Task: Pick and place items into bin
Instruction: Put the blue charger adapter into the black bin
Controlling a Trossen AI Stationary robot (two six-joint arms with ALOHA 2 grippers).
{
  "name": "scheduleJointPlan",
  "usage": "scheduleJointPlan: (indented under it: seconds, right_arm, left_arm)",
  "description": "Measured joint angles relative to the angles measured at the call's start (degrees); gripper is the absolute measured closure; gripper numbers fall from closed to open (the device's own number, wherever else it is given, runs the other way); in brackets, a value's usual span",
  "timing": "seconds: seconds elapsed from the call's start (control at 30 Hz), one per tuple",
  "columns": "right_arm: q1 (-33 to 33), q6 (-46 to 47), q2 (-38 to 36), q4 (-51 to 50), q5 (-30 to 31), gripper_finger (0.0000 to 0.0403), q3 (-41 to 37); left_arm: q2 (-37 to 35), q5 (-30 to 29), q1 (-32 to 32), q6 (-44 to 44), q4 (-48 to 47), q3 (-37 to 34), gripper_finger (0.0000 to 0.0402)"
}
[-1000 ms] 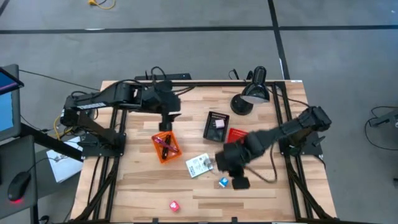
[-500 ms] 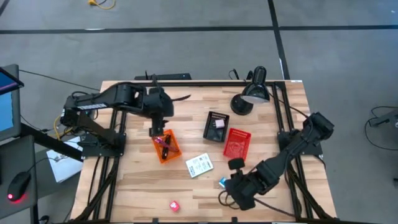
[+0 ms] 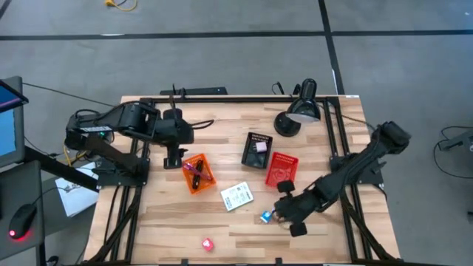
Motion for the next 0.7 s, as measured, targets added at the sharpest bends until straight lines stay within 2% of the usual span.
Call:
scheduleJointPlan:
  seconds: [0.13,0.2,0.33,0.53,0.7]
  right_arm:
    - [-1.78,-0.61,-4.96,13.14,0.85,0.0344,-6.01]
    - [-2.26,-3.96,-5.59,15.66,1.02,0.0344,-6.73]
    - [-3.14,-6.26,-4.41,18.26,0.58,0.0344,-6.75]
    - [-6.49,-3.43,-0.40,18.44,-4.04,0.0344,-5.44]
    - [-6.94,-5.71,4.42,17.31,-9.19,0.0344,-1.41]
  left_arm:
    - [-0.48,-0.94,-0.61,-0.03,0.07,0.02,0.0190]
    - [-0.55,-1.15,-0.61,0.47,0.06,0.02,0.0190]
    - [-0.51,-3.22,-0.59,0.90,0.16,0.02,0.0190]
    - [-0.51,-4.81,-0.59,1.28,0.46,0.02,0.0190]
    - [-0.49,-4.84,-0.59,1.26,0.75,0.02,0.0189]
